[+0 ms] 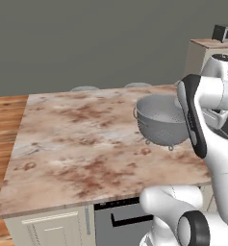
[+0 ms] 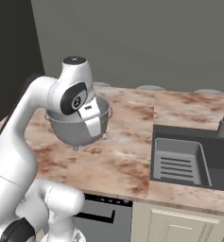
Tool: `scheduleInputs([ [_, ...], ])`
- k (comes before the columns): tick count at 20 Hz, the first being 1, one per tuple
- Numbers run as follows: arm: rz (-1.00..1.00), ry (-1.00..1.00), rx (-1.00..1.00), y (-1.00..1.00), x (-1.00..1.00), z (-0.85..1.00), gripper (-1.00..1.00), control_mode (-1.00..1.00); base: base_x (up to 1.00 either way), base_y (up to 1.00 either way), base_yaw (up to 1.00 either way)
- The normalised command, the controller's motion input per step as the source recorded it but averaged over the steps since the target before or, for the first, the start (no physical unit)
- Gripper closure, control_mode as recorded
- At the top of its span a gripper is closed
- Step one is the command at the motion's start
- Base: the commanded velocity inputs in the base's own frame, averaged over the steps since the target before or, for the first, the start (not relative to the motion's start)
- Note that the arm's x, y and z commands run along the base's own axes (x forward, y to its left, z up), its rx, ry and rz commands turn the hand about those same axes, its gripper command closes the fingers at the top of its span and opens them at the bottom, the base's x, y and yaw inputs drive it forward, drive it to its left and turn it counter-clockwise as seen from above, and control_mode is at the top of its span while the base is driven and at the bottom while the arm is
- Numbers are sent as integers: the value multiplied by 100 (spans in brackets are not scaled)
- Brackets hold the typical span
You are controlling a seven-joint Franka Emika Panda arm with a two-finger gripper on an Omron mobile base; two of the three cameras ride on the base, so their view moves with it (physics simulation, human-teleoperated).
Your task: Pick the colander and teapot and place them in the sink. Then turn on the water.
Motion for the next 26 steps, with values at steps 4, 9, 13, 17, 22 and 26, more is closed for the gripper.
scheduleInputs([
  [4,-1,-12,0,4,-10,0,100,-100,0,0,0],
  [9,0,-1,0,0,-10,0,100,100,-28,-2,0],
  [13,0,0,0,0,0,0,100,100,-61,-40,0],
  [17,0,0,0,0,0,0,100,100,-48,-78,0],
  [22,0,0,0,0,0,0,100,100,-24,-93,0],
  [26,0,0,0,0,0,0,100,100,-8,-100,0],
])
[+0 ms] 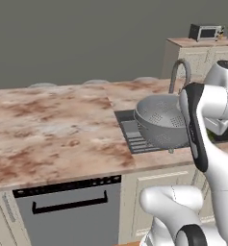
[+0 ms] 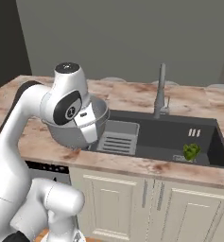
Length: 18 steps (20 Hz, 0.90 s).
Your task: Pick the colander and teapot and place them in the sink. Then turn on the water.
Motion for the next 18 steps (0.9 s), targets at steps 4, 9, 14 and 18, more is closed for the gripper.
scheduleInputs([
  [4,0,0,0,0,0,0,100,100,-1,-100,0],
  [9,0,0,0,0,0,0,100,100,0,-92,0],
  [14,0,0,0,0,0,0,100,100,0,-80,0],
  [18,0,0,0,0,0,0,100,100,7,-68,0],
])
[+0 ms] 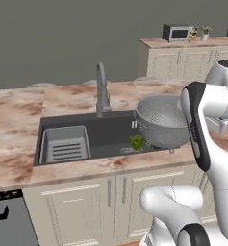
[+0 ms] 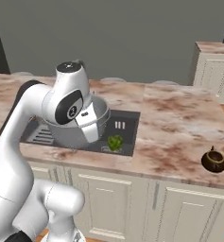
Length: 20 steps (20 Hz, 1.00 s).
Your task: Pick the colander and teapot and place them in the sink. Then turn on the water.
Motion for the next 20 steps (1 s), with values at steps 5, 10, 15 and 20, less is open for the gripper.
scheduleInputs([
  [5,0,0,0,0,0,0,100,100,28,-46,0],
  [10,0,0,0,0,0,0,100,100,29,-38,0],
  [15,0,0,0,0,0,0,100,100,38,-22,0],
  [20,0,0,0,0,0,0,100,100,43,-5,0],
])
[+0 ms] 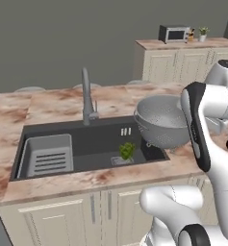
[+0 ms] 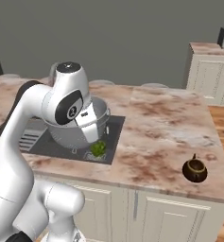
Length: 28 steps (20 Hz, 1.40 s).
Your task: Pick the colander and teapot and place them in the sink. Then turn on the water.
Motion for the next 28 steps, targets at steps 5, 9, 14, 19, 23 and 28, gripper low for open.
scheduleInputs([
  [5,0,0,0,0,0,0,100,100,39,-12,0],
  [9,0,0,0,0,0,0,100,100,32,-33,1],
  [14,0,0,0,0,0,0,100,100,35,-30,1],
  [19,0,0,0,0,0,0,100,100,34,-30,1],
  [23,0,0,0,0,0,0,100,100,18,-32,2],
  [28,0,0,0,0,0,0,100,100,14,-36,2],
])
